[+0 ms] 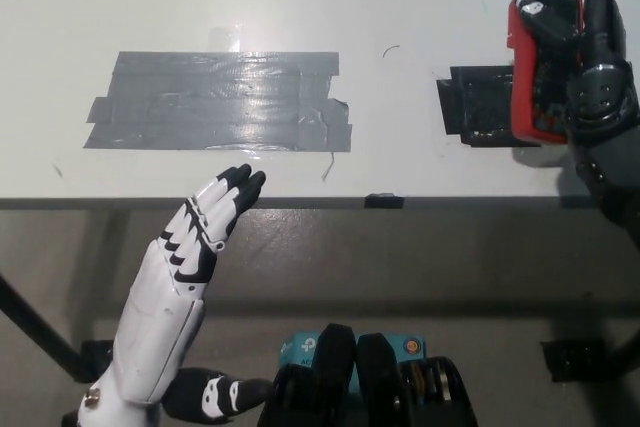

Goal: The robot first picks the multimeter with right hand and then unfolds the black stand on the back of it using left hand

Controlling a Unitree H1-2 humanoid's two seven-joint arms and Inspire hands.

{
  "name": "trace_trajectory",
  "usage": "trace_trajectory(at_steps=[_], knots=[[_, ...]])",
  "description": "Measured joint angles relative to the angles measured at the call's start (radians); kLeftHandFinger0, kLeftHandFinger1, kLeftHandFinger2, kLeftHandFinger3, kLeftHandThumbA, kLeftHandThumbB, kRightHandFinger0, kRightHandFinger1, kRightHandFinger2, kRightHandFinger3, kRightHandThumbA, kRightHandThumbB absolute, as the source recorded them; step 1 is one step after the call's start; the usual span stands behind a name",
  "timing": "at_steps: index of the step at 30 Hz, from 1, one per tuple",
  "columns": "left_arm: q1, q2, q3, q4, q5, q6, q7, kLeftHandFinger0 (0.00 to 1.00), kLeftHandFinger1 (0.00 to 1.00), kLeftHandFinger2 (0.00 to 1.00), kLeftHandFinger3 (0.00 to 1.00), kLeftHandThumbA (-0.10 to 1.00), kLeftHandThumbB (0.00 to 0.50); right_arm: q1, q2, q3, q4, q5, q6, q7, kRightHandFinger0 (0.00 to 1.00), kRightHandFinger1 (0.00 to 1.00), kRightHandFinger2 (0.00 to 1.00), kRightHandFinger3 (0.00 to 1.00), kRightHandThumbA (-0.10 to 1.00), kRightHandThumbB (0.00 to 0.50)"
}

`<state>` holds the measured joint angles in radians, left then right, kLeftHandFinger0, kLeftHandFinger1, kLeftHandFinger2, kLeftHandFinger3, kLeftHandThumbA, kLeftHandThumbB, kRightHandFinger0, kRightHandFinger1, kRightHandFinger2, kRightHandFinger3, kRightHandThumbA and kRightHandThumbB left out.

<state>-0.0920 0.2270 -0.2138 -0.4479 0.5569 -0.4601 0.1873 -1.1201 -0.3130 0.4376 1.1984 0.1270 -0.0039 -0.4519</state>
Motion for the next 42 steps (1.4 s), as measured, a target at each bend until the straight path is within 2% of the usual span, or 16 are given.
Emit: trace_trajectory(at_steps=[4, 6, 10, 12, 17, 22, 23, 24, 25, 26, 27, 28, 30, 32, 34, 42], knots=[[0.0, 0.001, -0.001, 0.003, 0.002, 0.0, 0.014, 1.0, 1.0, 1.0, 1.0, 1.0, 0.196, -0.004, 0.0, 0.0, 0.051, -0.033, -0.048, 0.019, 0.0, 0.27, 0.74, 0.77, -0.1, 0.201], [-0.001, 0.001, -0.001, 0.003, 0.002, 0.0, 0.021, 1.0, 1.0, 1.0, 1.0, 1.0, 0.197, -0.012, 0.0, -0.001, 0.073, -0.053, -0.07, 0.027, 0.0, 0.29, 0.75, 0.78, -0.1, 0.182], [0.005, 0.0, -0.002, 0.003, 0.009, 0.0, 0.042, 1.0, 1.0, 1.0, 1.0, 1.0, 0.188, -0.045, 0.001, -0.008, 0.092, -0.089, -0.112, 0.039, 0.0, 0.4, 0.88, 0.9, -0.1, 0.153], [0.023, 0.0, -0.005, 0.002, 0.016, 0.0, 0.052, 1.0, 1.0, 1.0, 1.0, 1.0, 0.184, -0.061, 0.004, -0.015, 0.092, -0.107, -0.131, 0.044, 0.0, 0.45, 0.9, 0.94, -0.1, 0.15], [0.086, 0.001, -0.027, 0.001, 0.026, 0.0, 0.078, 1.0, 1.0, 1.0, 1.0, 1.0, 0.186, -0.064, 0.023, -0.035, 0.091, -0.145, -0.154, 0.05, 0.01, 0.44, 0.86, 0.91, -0.1, 0.159], [0.102, 0.001, -0.037, 0.0, 0.037, 0.0, 0.095, 1.0, 1.0, 1.0, 1.0, 1.0, 0.191, -0.058, 0.057, -0.057, 0.093, -0.18, -0.178, 0.055, 0.04, 0.46, 0.87, 0.91, -0.1, 0.147], [0.101, 0.001, -0.037, -0.001, 0.038, 0.0, 0.097, 1.0, 1.0, 1.0, 1.0, 1.0, 0.192, -0.059, 0.06, -0.062, 0.094, -0.185, -0.181, 0.057, 0.06, 0.47, 0.87, 0.91, -0.1, 0.161], [0.1, 0.001, -0.036, -0.001, 0.039, 0.0, 0.099, 1.0, 1.0, 1.0, 1.0, 1.0, 0.192, -0.059, 0.063, -0.069, 0.094, -0.188, -0.183, 0.06, 0.05, 0.46, 0.86, 0.9, -0.1, 0.156], [0.101, 0.001, -0.035, -0.001, 0.041, 0.0, 0.101, 1.0, 1.0, 1.0, 1.0, 1.0, 0.192, -0.059, 0.066, -0.077, 0.095, -0.192, -0.183, 0.064, 0.06, 0.45, 0.81, 0.84, -0.1, 0.178], [0.101, 0.001, -0.034, -0.002, 0.043, 0.0, 0.102, 1.0, 1.0, 1.0, 1.0, 1.0, 0.193, -0.06, 0.067, -0.08, 0.096, -0.196, -0.183, 0.066, 0.11, 0.47, 0.81, 0.9, -0.05, 0.199], [0.101, 0.001, -0.034, -0.002, 0.044, 0.0, 0.103, 1.0, 1.0, 1.0, 1.0, 1.0, 0.193, -0.06, 0.067, -0.081, 0.097, -0.201, -0.183, 0.069, 0.44, 0.77, 0.98, 1.0, 0.12, 0.244], [0.101, 0.001, -0.033, -0.002, 0.044, 0.0, 0.104, 1.0, 1.0, 1.0, 1.0, 1.0, 0.193, -0.063, 0.066, -0.076, 0.1, -0.212, -0.175, 0.083, 1.0, 1.0, 1.0, 1.0, 0.28, 0.31], [0.1, 0.001, -0.033, -0.002, 0.045, 0.0, 0.104, 1.0, 1.0, 1.0, 1.0, 1.0, 0.187, -0.07, 0.064, -0.052, 0.11, -0.23, -0.151, 0.127, 1.0, 1.0, 1.0, 1.0, 0.4, 0.416], [0.1, 0.001, -0.034, -0.002, 0.047, 0.0, 0.104, 1.0, 1.0, 1.0, 1.0, 1.0, 0.187, -0.075, 0.061, -0.019, 0.117, -0.25, -0.127, 0.165, 1.0, 1.0, 1.0, 1.0, 0.47, 0.477], [0.1, 0.001, -0.034, -0.002, 0.049, 0.0, 0.105, 1.0, 1.0, 1.0, 1.0, 1.0, 0.186, -0.085, 0.056, 0.029, 0.126, -0.284, -0.093, 0.212, 1.0, 1.0, 1.0, 1.0, 0.53, 0.498], [0.094, 0.005, -0.03, -0.002, 0.053, 0.0, 0.115, 1.0, 1.0, 1.0, 1.0, 1.0, 0.186, -0.127, 0.048, 0.1, 0.132, -0.376, 0.001, 0.326, 1.0, 1.0, 1.0, 1.0, 0.58, 0.5]])
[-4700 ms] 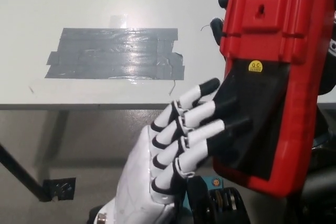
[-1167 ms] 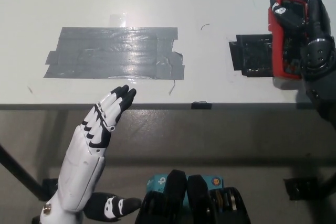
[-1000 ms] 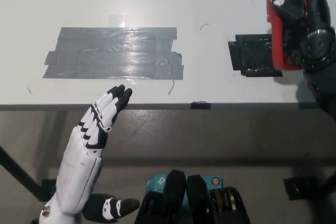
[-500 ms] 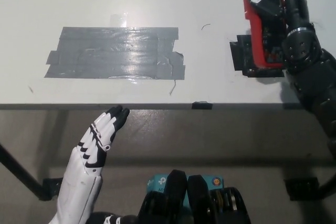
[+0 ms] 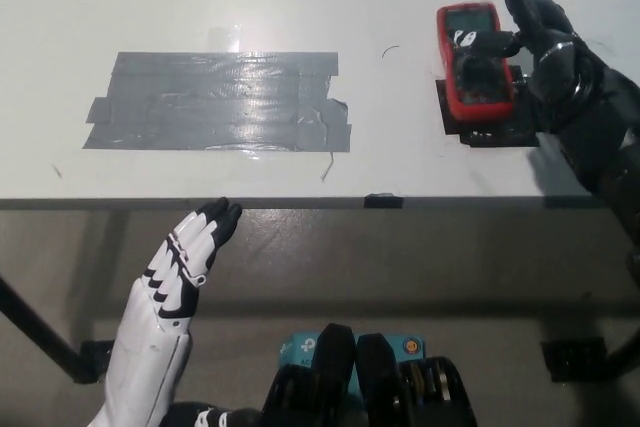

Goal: The robot first picks the multimeter with right hand and then unfolds the black stand on the back of it using left hand

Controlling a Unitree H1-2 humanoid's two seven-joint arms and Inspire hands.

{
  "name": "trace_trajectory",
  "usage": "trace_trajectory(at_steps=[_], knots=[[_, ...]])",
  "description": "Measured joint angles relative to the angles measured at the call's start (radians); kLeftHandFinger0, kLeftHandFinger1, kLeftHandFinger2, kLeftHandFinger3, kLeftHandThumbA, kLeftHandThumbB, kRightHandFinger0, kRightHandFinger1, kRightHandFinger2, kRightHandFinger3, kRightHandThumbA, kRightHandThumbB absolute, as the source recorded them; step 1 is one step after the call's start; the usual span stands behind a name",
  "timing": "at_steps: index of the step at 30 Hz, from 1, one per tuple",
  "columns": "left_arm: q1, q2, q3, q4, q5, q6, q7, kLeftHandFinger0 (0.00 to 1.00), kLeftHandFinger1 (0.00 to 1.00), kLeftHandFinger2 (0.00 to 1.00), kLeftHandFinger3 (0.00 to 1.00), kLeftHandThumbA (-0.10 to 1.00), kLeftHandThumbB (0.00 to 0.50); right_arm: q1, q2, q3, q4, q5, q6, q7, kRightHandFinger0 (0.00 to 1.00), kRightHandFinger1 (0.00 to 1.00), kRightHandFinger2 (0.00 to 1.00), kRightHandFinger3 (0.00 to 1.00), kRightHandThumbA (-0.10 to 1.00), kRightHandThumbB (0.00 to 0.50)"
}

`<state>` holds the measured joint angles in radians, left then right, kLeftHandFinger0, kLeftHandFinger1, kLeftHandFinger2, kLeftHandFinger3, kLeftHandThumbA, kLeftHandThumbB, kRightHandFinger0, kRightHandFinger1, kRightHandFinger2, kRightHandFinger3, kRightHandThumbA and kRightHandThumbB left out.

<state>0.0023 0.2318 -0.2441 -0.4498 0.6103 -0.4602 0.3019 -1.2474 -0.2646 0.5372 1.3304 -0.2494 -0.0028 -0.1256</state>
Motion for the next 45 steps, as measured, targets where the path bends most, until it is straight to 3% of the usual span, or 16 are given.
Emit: trace_trajectory(at_steps=[5, 9, 13, 21, 25, 26, 28, 30, 32, 34, 36, 39, 40, 41, 44, 45], knots=[[-0.003, 0.0, 0.0, 0.0, 0.001, 0.0, 0.005, 1.0, 1.0, 1.0, 1.0, 1.0, 0.187, -0.004, -0.005, -0.006, -0.002, -0.029, 0.026, 0.04, 1.0, 1.0, 1.0, 1.0, 0.62, 0.499], [-0.007, 0.0, 0.001, 0.0, 0.001, 0.0, 0.007, 1.0, 1.0, 1.0, 1.0, 1.0, 0.194, -0.003, -0.026, -0.045, -0.062, -0.038, 0.037, 0.046, 1.0, 1.0, 1.0, 1.0, 0.62, 0.449], [-0.028, 0.0, 0.002, 0.006, -0.001, 0.0, 0.007, 1.0, 1.0, 1.0, 1.0, 1.0, 0.195, 0.012, -0.058, -0.083, -0.217, -0.041, 0.061, 0.047, 1.0, 1.0, 1.0, 1.0, 0.65, 0.436], [-0.088, 0.0, 0.004, 0.066, -0.003, 0.0, 0.007, 1.0, 1.0, 1.0, 1.0, 1.0, 0.27, 0.122, -0.093, -0.156, -0.532, -0.04, 0.096, 0.061, 1.0, 1.0, 1.0, 1.0, 0.7, 0.408], [-0.105, 0.0, 0.012, 0.114, -0.003, 0.0, 0.006, 1.0, 1.0, 1.0, 1.0, 1.0, 0.275, 0.232, -0.095, -0.185, -0.696, -0.039, 0.113, 0.069, 1.0, 1.0, 1.0, 1.0, 0.62, 0.39], [-0.107, 0.0, 0.014, 0.124, -0.003, 0.0, 0.005, 1.0, 1.0, 1.0, 1.0, 1.0, 0.264, 0.254, -0.095, -0.188, -0.722, -0.038, 0.116, 0.07, 1.0, 1.0, 1.0, 1.0, 0.6, 0.352], [-0.112, 0.0, 0.019, 0.149, -0.003, 0.001, 0.003, 1.0, 1.0, 1.0, 1.0, 1.0, 0.248, 0.315, -0.095, -0.197, -0.792, -0.037, 0.123, 0.072, 1.0, 1.0, 1.0, 1.0, 0.64, 0.342], [-0.114, 0.0, 0.025, 0.175, -0.004, 0.002, 0.001, 1.0, 1.0, 1.0, 1.0, 1.0, 0.195, 0.377, -0.093, -0.201, -0.856, -0.036, 0.128, 0.073, 1.0, 1.0, 1.0, 1.0, 0.68, 0.344], [-0.115, 0.0, 0.031, 0.208, -0.006, 0.005, -0.003, 1.0, 1.0, 1.0, 1.0, 1.0, 0.184, 0.461, -0.088, -0.205, -0.94, -0.035, 0.129, 0.074, 1.0, 1.0, 1.0, 1.0, 0.71, 0.334], [-0.114, 0.0, 0.034, 0.223, -0.007, 0.007, -0.004, 1.0, 1.0, 1.0, 1.0, 1.0, 0.196, 0.509, -0.084, -0.205, -0.984, -0.035, 0.129, 0.074, 1.0, 1.0, 1.0, 1.0, 0.69, 0.293], [-0.113, 0.0, 0.038, 0.255, -0.011, 0.013, -0.008, 1.0, 1.0, 1.0, 1.0, 1.0, 0.199, 0.617, -0.072, -0.206, -1.078, -0.035, 0.129, 0.074, 1.0, 1.0, 1.0, 1.0, 0.67, 0.207], [-0.108, 0.0, 0.042, 0.304, -0.021, 0.021, -0.014, 1.0, 1.0, 1.0, 1.0, 1.0, 0.201, 0.772, -0.037, -0.207, -1.201, -0.037, 0.119, 0.063, 1.0, 1.0, 1.0, 1.0, 0.66, 0.148], [-0.105, 0.0, 0.044, 0.32, -0.023, 0.023, -0.015, 1.0, 1.0, 1.0, 1.0, 1.0, 0.2, 0.813, -0.024, -0.209, -1.23, -0.038, 0.116, 0.058, 1.0, 1.0, 1.0, 1.0, 0.57, 0.14], [-0.101, 0.0, 0.046, 0.334, -0.027, 0.025, -0.018, 1.0, 1.0, 1.0, 1.0, 1.0, 0.201, 0.861, -0.009, -0.211, -1.265, -0.04, 0.109, 0.052, 1.0, 1.0, 1.0, 1.0, 0.63, 0.118], [-0.08, -0.001, 0.056, 0.384, -0.044, 0.037, -0.027, 1.0, 1.0, 1.0, 1.0, 1.0, 0.207, 1.003, 0.043, -0.22, -1.351, -0.049, 0.067, 0.02, 1.0, 1.0, 1.0, 1.0, 0.67, 0.125], [-0.07, -0.001, 0.06, 0.398, -0.048, 0.042, -0.03, 1.0, 1.0, 1.0, 1.0, 1.0, 0.202, 1.048, 0.059, -0.221, -1.363, -0.054, 0.05, 0.009, 1.0, 1.0, 1.0, 1.0, 0.7, 0.151]])
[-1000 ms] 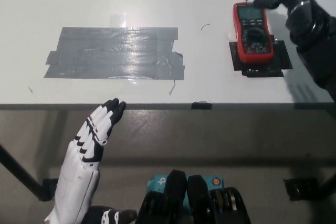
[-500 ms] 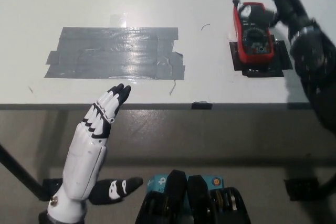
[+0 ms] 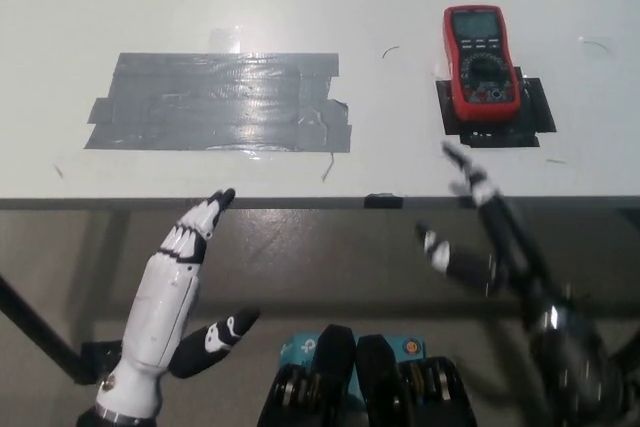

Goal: The robot first picks the multimeter with right hand and then unfolds the black stand on the back of it using left hand

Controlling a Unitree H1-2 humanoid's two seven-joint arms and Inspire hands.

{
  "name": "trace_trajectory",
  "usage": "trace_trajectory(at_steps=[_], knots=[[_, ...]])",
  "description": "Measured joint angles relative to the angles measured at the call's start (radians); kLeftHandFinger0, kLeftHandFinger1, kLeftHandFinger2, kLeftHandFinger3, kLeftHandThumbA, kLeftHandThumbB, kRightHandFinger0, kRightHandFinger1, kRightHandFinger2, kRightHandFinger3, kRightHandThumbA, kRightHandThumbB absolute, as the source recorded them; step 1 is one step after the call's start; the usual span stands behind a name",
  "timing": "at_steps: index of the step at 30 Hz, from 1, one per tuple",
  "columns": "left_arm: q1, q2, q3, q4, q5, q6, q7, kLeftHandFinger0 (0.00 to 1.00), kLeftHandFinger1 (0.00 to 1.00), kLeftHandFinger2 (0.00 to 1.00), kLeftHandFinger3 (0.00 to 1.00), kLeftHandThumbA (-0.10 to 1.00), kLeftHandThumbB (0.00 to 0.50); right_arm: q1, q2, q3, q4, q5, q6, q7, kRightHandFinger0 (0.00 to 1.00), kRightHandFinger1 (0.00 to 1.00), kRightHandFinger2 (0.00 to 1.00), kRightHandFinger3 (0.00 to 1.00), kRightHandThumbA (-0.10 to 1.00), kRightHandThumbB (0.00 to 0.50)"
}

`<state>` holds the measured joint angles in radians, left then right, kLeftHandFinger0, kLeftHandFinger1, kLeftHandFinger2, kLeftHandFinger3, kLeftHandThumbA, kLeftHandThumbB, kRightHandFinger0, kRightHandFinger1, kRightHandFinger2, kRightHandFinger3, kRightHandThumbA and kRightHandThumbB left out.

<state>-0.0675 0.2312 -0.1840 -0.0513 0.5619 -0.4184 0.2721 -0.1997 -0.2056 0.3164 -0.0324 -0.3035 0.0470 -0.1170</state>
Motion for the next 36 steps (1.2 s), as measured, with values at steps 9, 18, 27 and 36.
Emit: trace_trajectory(at_steps=[9, 18, 27, 36], knots=[[0.084, -0.004, 0.027, 0.094, -0.045, 0.035, -0.03, 1.0, 1.0, 1.0, 1.0, 1.0, 0.203, 0.202, 0.059, -0.059, 0.0, -0.03, -0.134, -0.094, 1.0, 1.0, 1.0, 1.0, 0.75, 0.163], [0.104, -0.007, 0.039, 0.108, -0.089, 0.065, -0.064, 1.0, 1.0, 1.0, 1.0, 1.0, 0.199, 0.21, 0.068, -0.122, 0.013, -0.057, -0.268, -0.153, 0.93, 1.0, 1.0, 1.0, 0.76, 0.15], [0.102, -0.008, 0.055, 0.119, -0.12, 0.08, -0.094, 1.0, 1.0, 1.0, 1.0, 1.0, 0.213, 0.204, 0.1, -0.144, 0.023, -0.063, -0.36, -0.166, 0.88, 0.99, 1.0, 1.0, 0.77, 0.136], [0.09, -0.011, 0.068, 0.119, -0.136, 0.099, -0.118, 1.0, 1.0, 1.0, 1.0, 1.0, 0.201, 0.197, 0.1, -0.164, 0.033, -0.063, -0.39, -0.163, 0.84, 0.93, 1.0, 1.0, 0.72, 0.139]])
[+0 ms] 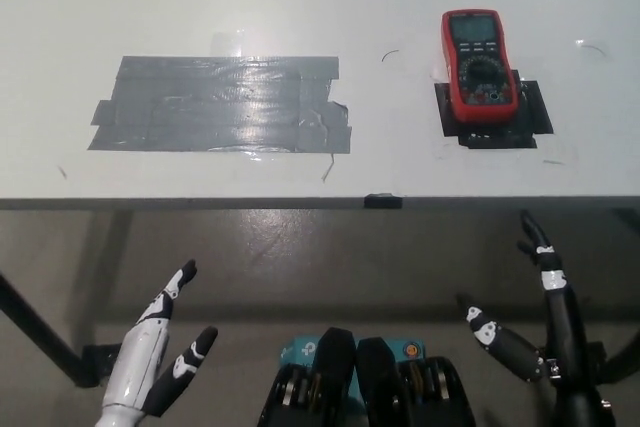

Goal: The robot first picks the multimeter with right hand and then unfolds the black stand on the back of it using left hand

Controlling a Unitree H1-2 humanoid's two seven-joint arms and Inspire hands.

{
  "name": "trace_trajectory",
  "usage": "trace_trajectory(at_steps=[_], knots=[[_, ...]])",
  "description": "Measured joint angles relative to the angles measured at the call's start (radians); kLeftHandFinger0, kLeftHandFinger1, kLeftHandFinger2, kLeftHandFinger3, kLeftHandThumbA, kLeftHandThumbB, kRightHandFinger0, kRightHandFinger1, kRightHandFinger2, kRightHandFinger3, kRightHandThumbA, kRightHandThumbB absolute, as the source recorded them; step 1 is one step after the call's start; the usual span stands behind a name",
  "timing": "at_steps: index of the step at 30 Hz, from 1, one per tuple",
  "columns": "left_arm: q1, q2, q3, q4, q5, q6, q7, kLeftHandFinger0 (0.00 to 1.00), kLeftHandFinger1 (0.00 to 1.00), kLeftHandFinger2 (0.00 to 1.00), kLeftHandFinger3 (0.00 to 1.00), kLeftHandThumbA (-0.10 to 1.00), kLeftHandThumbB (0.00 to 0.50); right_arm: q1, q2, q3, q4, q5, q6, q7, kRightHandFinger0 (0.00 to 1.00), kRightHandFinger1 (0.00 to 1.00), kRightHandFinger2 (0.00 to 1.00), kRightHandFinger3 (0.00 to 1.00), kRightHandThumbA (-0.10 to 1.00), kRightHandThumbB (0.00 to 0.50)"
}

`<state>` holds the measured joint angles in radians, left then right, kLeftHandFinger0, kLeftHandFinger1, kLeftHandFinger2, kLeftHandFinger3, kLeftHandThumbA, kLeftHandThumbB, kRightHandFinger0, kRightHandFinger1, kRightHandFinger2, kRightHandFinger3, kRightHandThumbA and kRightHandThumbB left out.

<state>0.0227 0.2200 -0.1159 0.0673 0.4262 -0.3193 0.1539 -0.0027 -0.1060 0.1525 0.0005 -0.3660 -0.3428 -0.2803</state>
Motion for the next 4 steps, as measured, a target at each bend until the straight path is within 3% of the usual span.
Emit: trace_trajectory(at_steps=[4], knots=[[-0.007, 0.0, 0.004, 0.0, -0.005, 0.004, -0.01, 1.0, 1.0, 1.0, 1.0, 1.0, 0.21, -0.008, 0.0, -0.004, 0.002, 0.0, -0.004, 0.002, 0.83, 0.93, 1.0, 1.0, 0.69, 0.135]])
